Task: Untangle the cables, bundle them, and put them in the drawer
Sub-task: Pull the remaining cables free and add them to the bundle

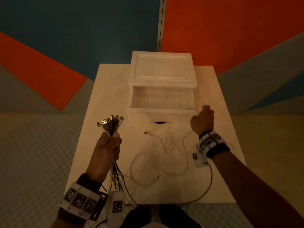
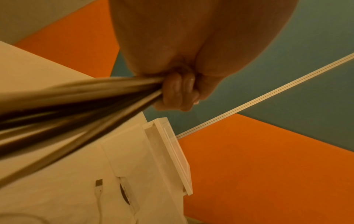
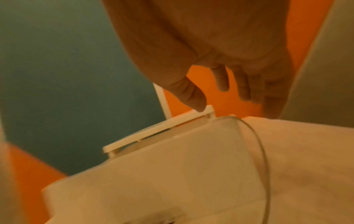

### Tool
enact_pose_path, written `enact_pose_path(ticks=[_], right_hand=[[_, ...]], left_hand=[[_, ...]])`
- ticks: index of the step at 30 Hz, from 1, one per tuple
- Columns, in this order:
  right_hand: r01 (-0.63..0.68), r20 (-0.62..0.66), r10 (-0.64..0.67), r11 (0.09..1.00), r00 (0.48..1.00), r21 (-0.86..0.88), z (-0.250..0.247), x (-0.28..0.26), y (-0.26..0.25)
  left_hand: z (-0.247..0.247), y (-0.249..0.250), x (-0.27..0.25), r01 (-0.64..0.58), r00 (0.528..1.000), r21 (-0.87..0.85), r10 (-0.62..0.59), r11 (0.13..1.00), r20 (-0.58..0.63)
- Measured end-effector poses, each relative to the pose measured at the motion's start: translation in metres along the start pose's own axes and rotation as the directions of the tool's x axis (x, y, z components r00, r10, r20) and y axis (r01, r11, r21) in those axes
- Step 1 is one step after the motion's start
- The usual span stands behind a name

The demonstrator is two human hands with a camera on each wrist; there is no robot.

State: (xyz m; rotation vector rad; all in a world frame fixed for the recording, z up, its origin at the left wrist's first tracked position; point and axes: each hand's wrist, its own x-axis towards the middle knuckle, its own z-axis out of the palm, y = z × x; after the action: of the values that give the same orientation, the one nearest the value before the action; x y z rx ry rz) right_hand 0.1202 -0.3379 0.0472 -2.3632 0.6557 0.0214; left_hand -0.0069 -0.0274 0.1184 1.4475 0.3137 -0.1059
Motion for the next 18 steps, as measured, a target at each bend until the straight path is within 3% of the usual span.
enact_pose_path(ticks=[2,4,10,13,15,16,18], right_hand=[[-0.144,0.144,0.150,0.988,0.978,-0.048,-0.002,0.029,-0.002],[-0.202,0.241,0.219,0.975,0.946,-0.095,-0.003,0.045,-0.003],[-0.198,0.181,0.231,0.963,0.956,-0.185,0.002,0.060,0.000],[-0.104,0.067,0.117,0.979,0.991,-0.175,-0.011,0.059,-0.007],[-0.020,0.080,0.019,1.000,0.997,0.007,-0.020,0.052,-0.017],[-0.011,0.115,-0.016,0.974,0.993,0.228,-0.024,0.044,-0.022],[-0.064,0.211,-0.078,0.805,0.974,0.589,-0.031,0.018,-0.034]], left_hand=[[0.003,0.000,0.000,0.024,1.000,-0.001,-0.024,1.000,-0.007],[0.007,0.000,0.001,0.033,0.999,-0.012,-0.033,0.999,-0.006],[0.012,-0.003,0.007,0.061,0.998,-0.033,-0.062,0.998,-0.009],[0.014,-0.005,0.010,0.072,0.997,-0.035,-0.073,0.997,-0.014],[0.015,-0.005,0.012,0.088,0.996,-0.045,-0.089,0.995,-0.017],[0.017,-0.005,0.013,0.095,0.995,-0.055,-0.096,0.994,-0.015],[0.020,-0.005,0.014,0.102,0.995,-0.067,-0.103,0.993,-0.016]])
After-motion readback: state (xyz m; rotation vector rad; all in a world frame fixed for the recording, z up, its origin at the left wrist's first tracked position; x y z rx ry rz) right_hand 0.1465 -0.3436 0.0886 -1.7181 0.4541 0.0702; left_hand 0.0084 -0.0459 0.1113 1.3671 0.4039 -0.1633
